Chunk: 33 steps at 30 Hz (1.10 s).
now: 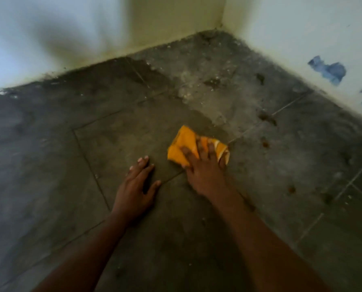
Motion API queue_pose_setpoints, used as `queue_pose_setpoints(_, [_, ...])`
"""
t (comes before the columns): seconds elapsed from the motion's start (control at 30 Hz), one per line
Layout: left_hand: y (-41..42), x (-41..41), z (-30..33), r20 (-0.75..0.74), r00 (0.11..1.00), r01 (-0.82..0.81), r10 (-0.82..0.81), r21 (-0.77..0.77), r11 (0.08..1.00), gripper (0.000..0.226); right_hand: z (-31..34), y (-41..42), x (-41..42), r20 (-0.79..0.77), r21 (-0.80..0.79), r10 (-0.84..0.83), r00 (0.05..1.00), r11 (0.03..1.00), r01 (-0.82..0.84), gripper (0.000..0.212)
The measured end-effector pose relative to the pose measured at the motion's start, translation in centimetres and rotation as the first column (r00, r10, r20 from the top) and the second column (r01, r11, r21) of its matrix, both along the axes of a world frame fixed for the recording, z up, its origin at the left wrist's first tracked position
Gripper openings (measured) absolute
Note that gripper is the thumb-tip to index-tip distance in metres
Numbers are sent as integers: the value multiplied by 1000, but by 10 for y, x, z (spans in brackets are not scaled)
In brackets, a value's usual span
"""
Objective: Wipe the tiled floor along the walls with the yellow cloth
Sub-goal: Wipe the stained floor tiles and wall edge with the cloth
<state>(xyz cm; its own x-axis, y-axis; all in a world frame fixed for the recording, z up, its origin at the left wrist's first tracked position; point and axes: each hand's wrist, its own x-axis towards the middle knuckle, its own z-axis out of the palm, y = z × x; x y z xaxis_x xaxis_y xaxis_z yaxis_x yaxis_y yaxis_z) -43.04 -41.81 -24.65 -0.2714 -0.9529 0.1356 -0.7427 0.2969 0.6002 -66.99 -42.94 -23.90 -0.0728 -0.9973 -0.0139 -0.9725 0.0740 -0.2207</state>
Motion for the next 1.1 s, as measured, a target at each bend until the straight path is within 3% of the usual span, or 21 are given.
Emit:
queue_pose_setpoints(0.1, [13,-17,-3,-72,997,44,-40,56,997,67,-4,64,-30,-37,-39,92,995,995,-93,63])
queue_pose_setpoints(0.17, [30,-21,-7,-63,998,29,-25,50,998,62,-8,56,-69,-87,3,3,996,1000,-2,63])
queue_pose_setpoints(0.23, [50,-26,-10,-15,1000,19,-19,20,1000,60,-4,35,-95,-41,94,-169,985,981,172,61])
queue_pose_setpoints(0.3, [64,-27,-8,20,999,34,-34,15,999,68,2,29,-93,11,148,-213,977,967,209,63])
queue_pose_setpoints(0.47, [65,-26,-1,36,998,39,-43,86,996,85,0,135,-51,-31,53,136,990,990,-134,66])
queue_pose_setpoints(0.53, [65,-26,-5,54,997,43,-47,80,996,84,-8,162,-78,-41,2,168,985,986,-168,64])
queue_pose_setpoints(0.6, [66,-26,-6,65,996,50,-54,67,997,78,-13,162,-106,-70,-39,5,998,999,-8,62])
queue_pose_setpoints(0.67, [66,-26,-4,70,996,56,-63,96,994,69,-16,148,-111,8,-23,-264,964,964,265,62])
queue_pose_setpoints(0.73, [66,-29,1,77,995,49,-59,121,991,68,-13,140,-88,89,-11,-398,913,916,401,66])
queue_pose_setpoints(0.77, [67,-30,1,88,994,46,-57,131,990,69,-14,145,-74,99,-28,-377,921,924,381,65])
queue_pose_setpoints(0.83, [67,-31,-1,101,994,32,-46,135,990,68,-15,177,-62,53,-29,-161,986,986,162,61])
queue_pose_setpoints(0.9, [68,-32,-3,127,991,19,-34,115,993,70,-17,222,-81,12,-12,24,1000,1000,-24,62])
queue_pose_setpoints(0.93, [69,-32,-3,144,990,1,-15,95,995,72,-17,237,-98,-13,-30,39,999,999,-39,63])
queue_pose_setpoints(1.0, [74,-36,-4,176,984,-29,18,62,998,68,-19,246,-130,-20,-63,-108,994,992,107,61])
queue_pose_setpoints(1.1, [88,-45,-7,184,981,-73,64,44,996,61,-17,222,-141,62,-10,-446,893,894,447,63])
